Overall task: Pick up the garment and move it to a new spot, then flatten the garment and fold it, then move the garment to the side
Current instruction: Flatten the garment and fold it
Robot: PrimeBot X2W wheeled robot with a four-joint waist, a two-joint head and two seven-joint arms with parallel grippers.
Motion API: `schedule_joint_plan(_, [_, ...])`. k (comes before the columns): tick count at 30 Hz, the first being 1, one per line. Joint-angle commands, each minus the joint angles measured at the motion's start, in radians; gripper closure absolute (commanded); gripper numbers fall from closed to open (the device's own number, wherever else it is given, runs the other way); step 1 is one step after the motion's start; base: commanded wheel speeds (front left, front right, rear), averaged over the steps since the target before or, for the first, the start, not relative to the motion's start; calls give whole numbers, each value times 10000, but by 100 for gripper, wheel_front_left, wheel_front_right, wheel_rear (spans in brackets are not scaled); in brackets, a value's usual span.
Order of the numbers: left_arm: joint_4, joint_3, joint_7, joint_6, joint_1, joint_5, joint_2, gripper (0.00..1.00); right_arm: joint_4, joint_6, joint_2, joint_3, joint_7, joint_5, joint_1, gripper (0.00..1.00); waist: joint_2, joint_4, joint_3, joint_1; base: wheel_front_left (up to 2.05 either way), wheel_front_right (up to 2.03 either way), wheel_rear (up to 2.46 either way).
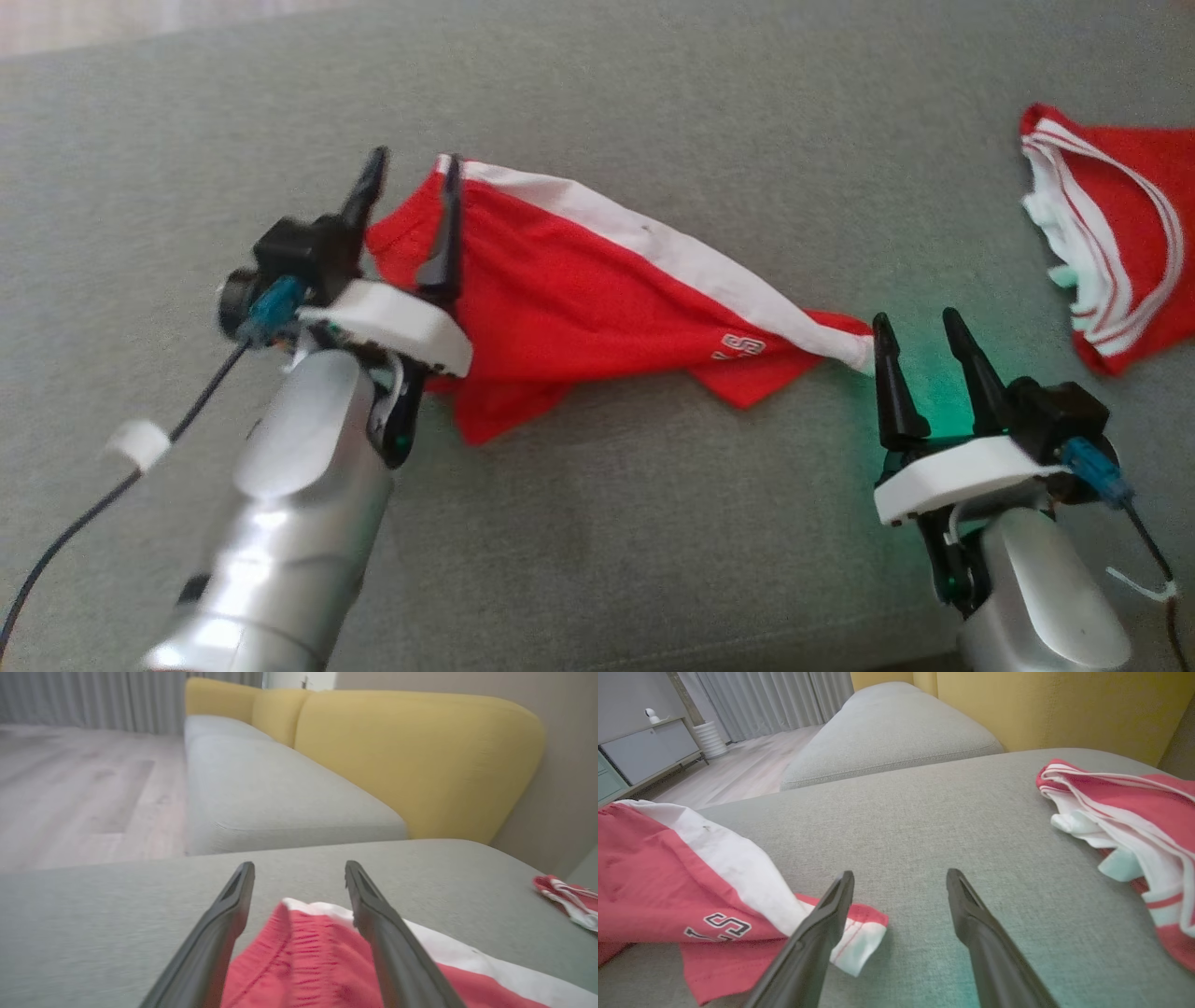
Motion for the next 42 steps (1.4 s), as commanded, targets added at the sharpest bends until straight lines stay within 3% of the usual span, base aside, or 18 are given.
schedule_joint_plan(1, [149, -322, 177, -53, -671, -659, 256, 0, -319, -7, -23, 296, -65, 106, -267, 0, 0, -409, 345, -3, 0, 0, 0])
schedule_joint_plan(5, [898, -1293, 766, -55, -1344, -1785, 650, 0, -338, -7, -22, 341, -65, 214, -292, 0, 0, -623, 465, -3, 0, 0, 0])
schedule_joint_plan(10, [1828, -1577, 680, -56, -1774, -2436, 995, 0, -402, -7, -21, 302, -65, 257, -248, 0, 0, -710, 475, -3, 0, 0, 0])
schedule_joint_plan(14, [2224, -1819, 753, -56, -1895, -2656, 910, 0, -400, -7, -21, 284, -65, 261, -223, 0, 0, -659, 464, -3, 0, 0, 0])
schedule_joint_plan(21, [1589, -2818, 1055, -57, -1871, -4095, 807, 0, -326, -7, -21, 491, -65, 353, -282, 0, 0, -495, 450, -3, 0, 0, 0])
schedule_joint_plan(22, [1476, -2927, 979, -57, -1866, -4286, 880, 13, -315, -7, -21, 530, -65, 363, -296, 0, 0, -479, 445, -3, 0, 0, 0])
schedule_joint_plan(24, [1335, -3178, 746, -57, -1872, -4515, 1032, 97, -280, -7, -21, 575, -65, 379, -309, 0, 0, -437, 415, -3, 0, 0, 0])
schedule_joint_plan(31, [891, -3715, 20, -57, -1259, -5362, 1218, 100, -156, -7, -21, 309, -65, 361, 35, 0, 0, 282, -192, -3, 0, 0, 0])
schedule_joint_plan(39, [49, -4161, -154, -57, 640, -5942, 1564, 100, 83, -7, -20, 299, -65, 616, 627, 0, 0, 1384, -1310, -3, 0, 0, 0])
schedule_joint_plan(42, [-476, -3895, -159, -57, 1446, -5918, 1705, 100, 114, -7, -20, 365, -65, 750, 766, 0, 0, 1556, -1602, -3, 0, 0, 0])
